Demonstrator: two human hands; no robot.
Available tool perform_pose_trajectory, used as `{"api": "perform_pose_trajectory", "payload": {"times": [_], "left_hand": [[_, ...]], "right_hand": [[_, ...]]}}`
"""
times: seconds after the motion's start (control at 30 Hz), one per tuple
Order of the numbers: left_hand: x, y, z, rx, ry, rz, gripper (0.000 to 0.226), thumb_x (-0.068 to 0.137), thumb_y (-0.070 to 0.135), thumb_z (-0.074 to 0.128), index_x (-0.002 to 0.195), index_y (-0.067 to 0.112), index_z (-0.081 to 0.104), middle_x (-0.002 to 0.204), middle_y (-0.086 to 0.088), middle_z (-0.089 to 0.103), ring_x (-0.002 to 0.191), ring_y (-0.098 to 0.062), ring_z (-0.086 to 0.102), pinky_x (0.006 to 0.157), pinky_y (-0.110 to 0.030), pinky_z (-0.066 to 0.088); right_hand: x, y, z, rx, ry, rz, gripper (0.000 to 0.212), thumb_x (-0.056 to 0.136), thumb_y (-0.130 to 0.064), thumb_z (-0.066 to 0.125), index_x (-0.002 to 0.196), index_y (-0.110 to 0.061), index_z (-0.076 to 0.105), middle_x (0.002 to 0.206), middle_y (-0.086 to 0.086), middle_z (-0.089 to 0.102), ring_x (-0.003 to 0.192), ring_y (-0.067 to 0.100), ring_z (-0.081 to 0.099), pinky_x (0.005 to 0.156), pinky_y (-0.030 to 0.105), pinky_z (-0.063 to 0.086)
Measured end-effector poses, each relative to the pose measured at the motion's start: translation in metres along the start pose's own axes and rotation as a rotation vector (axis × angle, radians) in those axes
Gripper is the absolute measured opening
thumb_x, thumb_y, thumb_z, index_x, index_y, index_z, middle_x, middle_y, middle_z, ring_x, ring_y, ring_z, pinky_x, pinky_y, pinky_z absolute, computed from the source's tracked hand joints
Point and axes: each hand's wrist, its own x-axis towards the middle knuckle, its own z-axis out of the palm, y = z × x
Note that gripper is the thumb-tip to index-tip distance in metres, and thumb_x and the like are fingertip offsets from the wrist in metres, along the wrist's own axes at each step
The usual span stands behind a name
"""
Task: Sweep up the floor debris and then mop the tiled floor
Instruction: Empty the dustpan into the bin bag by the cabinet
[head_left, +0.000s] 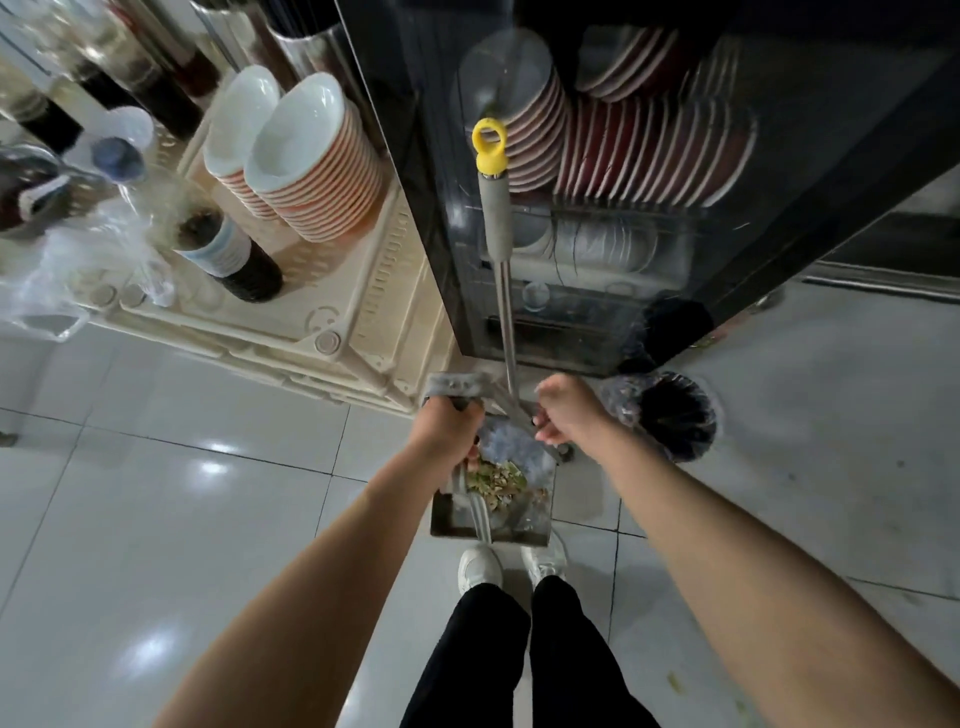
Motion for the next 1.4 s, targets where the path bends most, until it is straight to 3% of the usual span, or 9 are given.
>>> {"api": "perform_pose_trajectory", "payload": {"times": [0.27,0.4,0.47,0.53,0.63,0.9,1.13,1.27,1.4], "left_hand": [[-0.033,0.02,0.008,-0.068,-0.014,0.016,0.021,0.095,0.026,0.046,0.09,0.007,0.054,0.062,-0.007,0.049,0.053,-0.019,0.047,0.061,-0.034,0.046],[-0.047,0.027,0.008,-0.056,-0.082,0.065,0.031,0.096,0.025,0.045,0.104,-0.003,0.058,0.059,-0.007,0.048,0.05,-0.02,0.048,0.059,-0.031,0.051],[-0.058,0.031,0.009,-0.052,-0.091,0.063,0.031,0.096,0.026,0.045,0.09,0.0,0.06,0.057,-0.006,0.049,0.055,-0.023,0.051,0.065,-0.032,0.05],[-0.067,0.036,0.008,-0.094,-0.099,0.033,0.031,0.095,0.024,0.044,0.07,0.008,0.053,0.053,-0.005,0.048,0.049,-0.022,0.05,0.065,-0.034,0.048],[-0.082,0.043,0.008,-0.155,-0.148,0.027,0.027,0.095,0.018,0.043,0.07,0.009,0.046,0.05,-0.005,0.041,0.025,-0.013,0.039,0.045,-0.024,0.042],[-0.114,0.067,0.012,-0.244,-0.393,-0.021,0.025,0.096,0.009,0.044,0.071,0.009,0.039,0.056,-0.003,0.036,0.027,-0.008,0.031,0.033,-0.012,0.033],[-0.124,0.076,0.014,-0.29,-0.481,-0.066,0.03,0.094,0.004,0.043,0.065,0.009,0.037,0.042,-0.002,0.035,0.022,-0.008,0.028,0.033,-0.009,0.032],[-0.122,0.076,0.014,-0.286,-0.498,-0.052,0.026,0.096,0.009,0.045,0.071,0.009,0.038,0.053,-0.003,0.032,0.021,-0.007,0.028,0.032,-0.01,0.032],[-0.116,0.075,0.015,-0.328,-0.514,-0.05,0.023,0.094,0.008,0.05,0.072,0.009,0.042,0.039,0.0,0.036,0.023,-0.006,0.03,0.032,-0.011,0.032]], "right_hand": [[-0.076,0.033,0.008,0.224,0.052,-0.087,0.039,0.096,-0.043,0.044,0.116,-0.011,0.054,0.071,0.001,0.059,0.048,0.007,0.057,0.041,0.018,0.048],[-0.116,0.058,0.021,0.309,-0.006,-0.163,0.074,0.077,-0.064,0.047,0.134,-0.016,0.046,0.104,0.003,0.063,0.086,0.01,0.061,0.073,0.026,0.055],[-0.131,0.072,0.035,0.248,-0.037,-0.153,0.086,0.072,-0.063,0.055,0.143,-0.019,0.035,0.133,0.005,0.053,0.113,0.016,0.055,0.097,0.033,0.047],[-0.138,0.079,0.054,0.203,-0.052,-0.133,0.095,0.071,-0.056,0.065,0.148,-0.02,0.022,0.147,0.005,0.038,0.13,0.021,0.042,0.106,0.035,0.036],[-0.142,0.085,0.084,0.057,0.025,-0.067,0.1,0.072,-0.058,0.066,0.15,-0.021,0.014,0.154,0.004,0.025,0.139,0.026,0.03,0.112,0.042,0.029],[-0.152,0.107,0.081,-0.254,0.359,0.036,0.059,0.087,-0.054,0.052,0.129,-0.012,0.045,0.121,0.01,0.055,0.104,0.02,0.058,0.084,0.032,0.054],[-0.149,0.124,0.078,-0.117,0.428,0.131,0.036,0.085,-0.042,0.063,0.102,-0.012,0.057,0.086,0.002,0.067,0.073,0.016,0.065,0.065,0.034,0.058],[-0.149,0.136,0.065,-0.33,0.439,0.122,0.024,0.088,-0.036,0.059,0.1,-0.015,0.058,0.087,-0.001,0.067,0.077,0.015,0.066,0.056,0.026,0.052],[-0.146,0.143,0.044,-0.424,0.389,0.08,0.024,0.091,-0.035,0.056,0.098,-0.012,0.059,0.071,-0.007,0.056,0.065,0.01,0.057,0.053,0.02,0.048]]}}
